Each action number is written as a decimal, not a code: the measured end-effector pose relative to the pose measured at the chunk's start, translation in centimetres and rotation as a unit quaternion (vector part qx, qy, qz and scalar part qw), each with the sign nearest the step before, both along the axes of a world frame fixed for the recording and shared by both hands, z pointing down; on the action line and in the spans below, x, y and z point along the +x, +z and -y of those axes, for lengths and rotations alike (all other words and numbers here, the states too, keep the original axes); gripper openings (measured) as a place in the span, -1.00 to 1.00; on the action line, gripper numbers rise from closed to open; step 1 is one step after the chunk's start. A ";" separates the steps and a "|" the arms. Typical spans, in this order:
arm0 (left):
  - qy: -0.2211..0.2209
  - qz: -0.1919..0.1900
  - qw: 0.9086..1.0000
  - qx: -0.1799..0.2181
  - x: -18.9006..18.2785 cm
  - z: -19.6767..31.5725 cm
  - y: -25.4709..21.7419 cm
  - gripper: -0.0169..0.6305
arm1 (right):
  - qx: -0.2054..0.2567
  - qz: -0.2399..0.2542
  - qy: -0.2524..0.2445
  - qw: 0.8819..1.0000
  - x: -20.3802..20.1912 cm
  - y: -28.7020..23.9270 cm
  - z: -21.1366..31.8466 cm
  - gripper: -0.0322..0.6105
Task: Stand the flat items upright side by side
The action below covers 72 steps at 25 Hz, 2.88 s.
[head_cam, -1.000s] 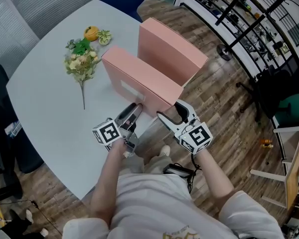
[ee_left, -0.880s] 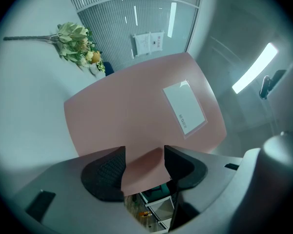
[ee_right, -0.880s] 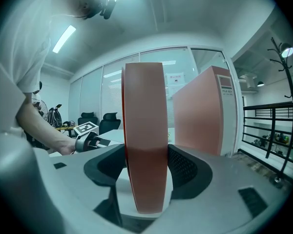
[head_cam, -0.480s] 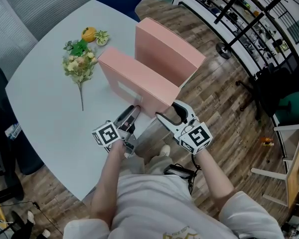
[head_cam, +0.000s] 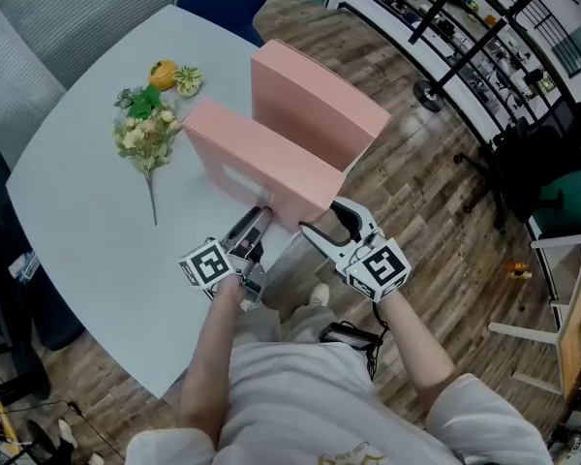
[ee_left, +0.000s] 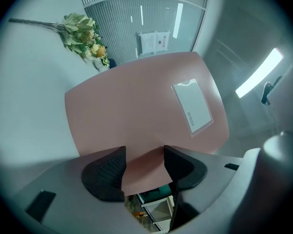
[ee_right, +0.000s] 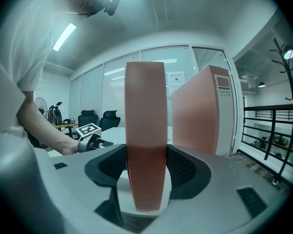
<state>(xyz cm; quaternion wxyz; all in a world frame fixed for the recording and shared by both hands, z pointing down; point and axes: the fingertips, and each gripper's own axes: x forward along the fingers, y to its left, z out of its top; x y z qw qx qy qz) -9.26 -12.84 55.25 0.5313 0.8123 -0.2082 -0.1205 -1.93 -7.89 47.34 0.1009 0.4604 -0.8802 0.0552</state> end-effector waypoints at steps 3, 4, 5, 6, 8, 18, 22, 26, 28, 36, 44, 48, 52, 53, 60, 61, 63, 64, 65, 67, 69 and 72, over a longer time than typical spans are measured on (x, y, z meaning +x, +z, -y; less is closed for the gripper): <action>0.003 -0.001 1.000 -0.001 0.5 0.3 0.0 -0.23 | -0.002 -0.002 0.002 1.000 0.5 0.0 0.3 -0.05; 0.004 -0.001 1.000 -0.002 0.7 0.4 0.0 -0.23 | -0.003 -0.003 0.004 1.000 0.7 0.1 0.4 -0.05; 0.006 -0.001 1.000 -0.002 0.9 0.4 0.0 -0.23 | -0.004 -0.003 0.005 1.000 0.9 0.1 0.5 -0.05; 0.007 -0.002 1.000 -0.003 1.1 0.5 0.0 -0.23 | -0.004 -0.004 0.006 1.000 1.1 0.1 0.5 -0.05; 0.009 -0.003 1.000 -0.003 1.4 0.7 0.0 -0.23 | -0.005 -0.005 0.009 1.000 1.4 0.0 0.8 -0.05; 0.023 -0.006 1.000 -0.006 3.5 1.9 -0.1 -0.23 | -0.006 -0.008 0.021 1.000 3.3 -0.2 1.7 -0.05; 0.029 -0.009 1.000 -0.006 4.3 2.5 -0.1 -0.23 | -0.009 -0.010 0.031 0.999 4.1 -0.2 2.3 -0.05; 0.030 -0.014 0.999 -0.016 4.9 3.0 0.1 -0.23 | -0.009 -0.010 0.035 0.999 4.5 -0.2 2.7 -0.05; 0.031 -0.015 0.999 -0.017 5.3 3.1 0.0 -0.23 | -0.013 -0.011 0.043 0.999 5.0 -0.1 2.8 -0.05; 0.039 -0.015 0.999 -0.009 6.4 3.7 -0.1 -0.23 | -0.016 -0.013 0.049 0.999 6.0 -0.1 3.2 -0.05; 0.039 -0.022 0.999 -0.019 7.1 3.9 -0.1 -0.23 | -0.015 -0.016 0.045 0.999 6.6 -0.2 3.6 -0.05; 0.039 -0.027 0.999 -0.023 7.2 4.1 -0.1 -0.23 | -0.017 -0.016 0.048 0.999 6.9 -0.2 3.9 -0.05; 0.038 -0.045 0.998 -0.034 7.4 4.1 -0.2 -0.23 | -0.017 -0.015 0.048 0.999 6.8 -0.1 3.9 -0.05; 0.038 -0.047 0.998 -0.034 7.4 4.0 -0.3 -0.23 | -0.017 -0.014 0.048 0.999 6.8 -0.1 3.9 -0.05; 0.033 -0.019 0.999 -0.016 6.9 4.1 -0.3 -0.23 | -0.012 -0.005 0.048 0.999 6.6 -0.6 3.7 -0.05; 0.030 -0.022 0.999 -0.018 6.9 4.0 -0.5 -0.23 | -0.008 -0.002 0.047 0.999 6.7 -0.7 3.5 -0.05; 0.024 -0.021 0.999 -0.013 7.1 3.7 -1.0 -0.23 | -0.004 0.001 0.044 0.999 7.0 -1.0 2.9 -0.05; 0.020 -0.019 1.000 -0.009 7.2 3.5 -1.3 -0.23 | -0.004 0.003 0.044 0.999 7.3 -1.1 2.6 -0.05; 0.017 -0.016 1.000 -0.004 7.2 3.3 -1.7 -0.23 | -0.004 0.008 0.046 0.999 7.6 -1.2 2.3 -0.05; 0.009 0.005 1.000 0.015 7.0 3.1 -2.3 -0.23 | -0.004 0.025 0.054 0.998 8.2 -1.6 1.7 -0.05; 0.002 0.030 0.999 0.035 6.8 2.7 -2.9 -0.26 | -0.005 0.044 0.061 0.997 9.0 -2.1 1.0 -0.05; -0.017 0.071 0.995 0.075 6.7 2.0 -4.3 -0.32 | -0.001 0.077 0.061 0.995 10.0 -3.3 0.0 -0.11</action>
